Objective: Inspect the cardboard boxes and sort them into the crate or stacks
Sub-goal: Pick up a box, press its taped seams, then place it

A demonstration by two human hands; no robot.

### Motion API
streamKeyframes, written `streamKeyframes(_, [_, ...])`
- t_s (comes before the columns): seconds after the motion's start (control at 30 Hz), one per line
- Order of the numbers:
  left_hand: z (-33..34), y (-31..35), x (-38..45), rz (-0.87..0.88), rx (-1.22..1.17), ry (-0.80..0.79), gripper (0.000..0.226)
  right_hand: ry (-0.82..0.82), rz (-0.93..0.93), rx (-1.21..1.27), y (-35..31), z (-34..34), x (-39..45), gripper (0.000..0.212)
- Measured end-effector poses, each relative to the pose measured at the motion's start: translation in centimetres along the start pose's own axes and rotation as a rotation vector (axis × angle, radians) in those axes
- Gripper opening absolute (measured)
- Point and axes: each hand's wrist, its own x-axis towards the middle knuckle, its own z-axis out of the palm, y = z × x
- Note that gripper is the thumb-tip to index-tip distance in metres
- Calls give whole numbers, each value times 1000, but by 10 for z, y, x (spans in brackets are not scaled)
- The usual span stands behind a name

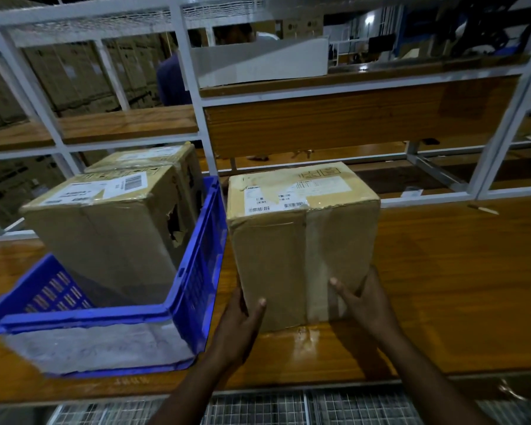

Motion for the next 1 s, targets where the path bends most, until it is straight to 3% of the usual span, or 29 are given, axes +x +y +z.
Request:
streamKeyframes(0.1, [6,-4,-6,-33,14,-38,47,-117,124,-32,31,8,-1,74])
streamKeyframes(0.27, [0,2,-3,-30,21,42,45,-94,7,-79,20,1,-7,55])
streamKeyframes(0.37, [-6,21,0,11,5,81,31,-38,-16,-21,-12,-10,-9,52])
streamKeyframes(0.43, [-11,35,1,48,-25,106,32,-10,-84,23,-35,-20,-7,53])
streamKeyframes(0.57, [-23,67,-2,76,-146,56,78,72,-192,66,-80,-43,-4,57])
streamKeyframes(0.7, [-31,107,-5,202,-205,65,53,174,-235,109,-122,-58,-6,78])
streamKeyframes(0.77, [-36,117,-1,235,-246,42,53,211,-323,142,-138,-64,-5,80])
streamKeyframes(0.9, [-49,124,4,171,-402,-24,63,165,-341,137,-149,-72,7,67])
streamKeyframes(1.0, [-50,124,6,186,-388,1,57,101,-325,59,-149,-72,15,47])
